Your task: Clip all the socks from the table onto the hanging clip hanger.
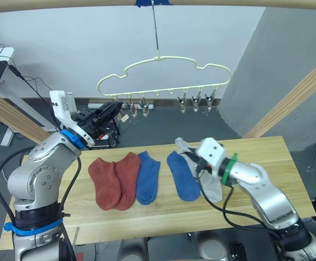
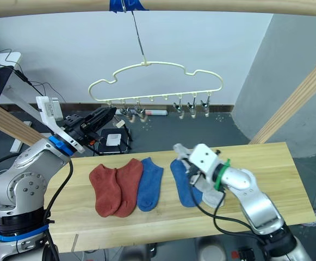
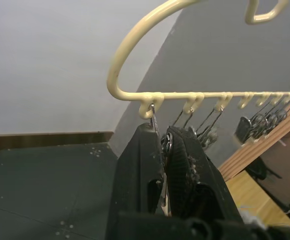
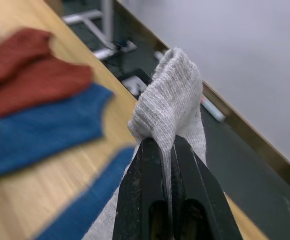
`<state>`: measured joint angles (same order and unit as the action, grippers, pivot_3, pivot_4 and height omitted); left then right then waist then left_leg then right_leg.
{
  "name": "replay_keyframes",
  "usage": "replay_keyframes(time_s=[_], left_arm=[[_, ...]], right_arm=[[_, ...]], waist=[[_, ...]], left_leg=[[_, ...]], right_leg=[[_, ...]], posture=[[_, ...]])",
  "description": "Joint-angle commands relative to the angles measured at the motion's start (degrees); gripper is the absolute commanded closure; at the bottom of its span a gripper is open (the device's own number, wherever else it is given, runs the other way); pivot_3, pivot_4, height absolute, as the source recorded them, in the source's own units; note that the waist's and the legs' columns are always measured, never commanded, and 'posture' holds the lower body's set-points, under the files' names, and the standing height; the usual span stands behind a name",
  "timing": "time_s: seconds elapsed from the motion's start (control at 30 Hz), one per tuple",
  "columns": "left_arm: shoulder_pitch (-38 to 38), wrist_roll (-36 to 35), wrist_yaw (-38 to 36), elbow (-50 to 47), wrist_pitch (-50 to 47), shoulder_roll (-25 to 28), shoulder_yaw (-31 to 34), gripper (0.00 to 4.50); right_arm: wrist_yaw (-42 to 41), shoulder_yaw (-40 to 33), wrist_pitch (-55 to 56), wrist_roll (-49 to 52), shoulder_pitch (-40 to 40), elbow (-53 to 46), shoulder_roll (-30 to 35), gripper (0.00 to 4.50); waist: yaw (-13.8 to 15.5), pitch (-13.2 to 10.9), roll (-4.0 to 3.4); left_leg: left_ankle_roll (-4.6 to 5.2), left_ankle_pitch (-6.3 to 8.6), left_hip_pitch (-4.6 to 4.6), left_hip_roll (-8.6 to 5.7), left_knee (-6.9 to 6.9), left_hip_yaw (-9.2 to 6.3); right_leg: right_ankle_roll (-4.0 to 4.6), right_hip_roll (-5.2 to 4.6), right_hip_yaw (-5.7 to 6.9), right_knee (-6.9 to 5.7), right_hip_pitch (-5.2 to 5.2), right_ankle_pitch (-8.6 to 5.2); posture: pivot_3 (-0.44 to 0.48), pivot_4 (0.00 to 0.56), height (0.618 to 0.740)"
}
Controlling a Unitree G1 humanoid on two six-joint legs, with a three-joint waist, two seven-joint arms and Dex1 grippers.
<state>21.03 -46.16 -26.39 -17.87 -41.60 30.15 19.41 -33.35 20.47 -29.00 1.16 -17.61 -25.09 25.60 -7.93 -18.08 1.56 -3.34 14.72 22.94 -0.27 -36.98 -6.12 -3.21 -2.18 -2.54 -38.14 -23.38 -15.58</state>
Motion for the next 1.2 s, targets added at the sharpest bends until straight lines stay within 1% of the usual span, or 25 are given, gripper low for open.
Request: replay_keyframes(time_s=[0.03,0.27,0.5,0.9,1.2], left_arm=[[0.64,-2.52,0.94,-3.7,-0.47,0.06,1.07,4.39],[0.49,-4.53,2.07,-4.03,-1.31,-0.31,0.92,4.39],[-0.08,-5.12,2.52,-4.5,-1.21,-0.95,0.42,4.39],[-0.49,-5.58,3.23,-5.54,-1.45,-1.79,0.18,4.39],[-1.11,-5.64,3.09,-5.74,-1.57,-1.27,0.08,4.39]], right_arm=[[-0.98,3.22,0.65,-1.73,-5.07,2.17,-2.38,4.5],[-1.59,5.36,3.0,-3.08,-13.68,12.41,-7.95,4.5],[-2.44,6.87,6.72,-4.43,-18.14,18.33,-12.22,4.5],[-3.45,8.13,11.79,-6.13,-21.57,22.11,-16.31,4.5],[-1.97,8.06,16.5,-8.67,-22.86,24.9,-18.35,4.5]], waist=[[0.02,-0.02,0.04],[0.02,-0.06,0.06],[-0.01,-0.07,0.05],[0.02,-0.07,0.05],[0.01,-0.07,0.05]], left_leg=[[0.0,0.0,0.0,0.0,0.0,-0.01],[0.0,0.0,0.03,0.02,0.02,-0.01],[0.0,0.0,0.06,0.04,0.02,0.0],[0.0,0.0,0.07,0.06,0.02,-0.02],[0.0,0.0,0.07,0.06,0.03,-0.01]], right_leg=[[0.0,-0.01,0.01,0.01,0.0,0.0],[0.02,0.0,0.01,0.0,-0.07,0.01],[0.02,-0.01,0.01,-0.01,-0.12,0.01],[0.03,-0.05,0.02,-0.03,-0.14,0.02],[0.03,-0.05,0.01,-0.04,-0.15,0.02]], posture=[[-0.233,0.338,0.733],[-0.23,0.338,0.733],[-0.221,0.337,0.733],[-0.211,0.331,0.733],[-0.204,0.329,0.733]])
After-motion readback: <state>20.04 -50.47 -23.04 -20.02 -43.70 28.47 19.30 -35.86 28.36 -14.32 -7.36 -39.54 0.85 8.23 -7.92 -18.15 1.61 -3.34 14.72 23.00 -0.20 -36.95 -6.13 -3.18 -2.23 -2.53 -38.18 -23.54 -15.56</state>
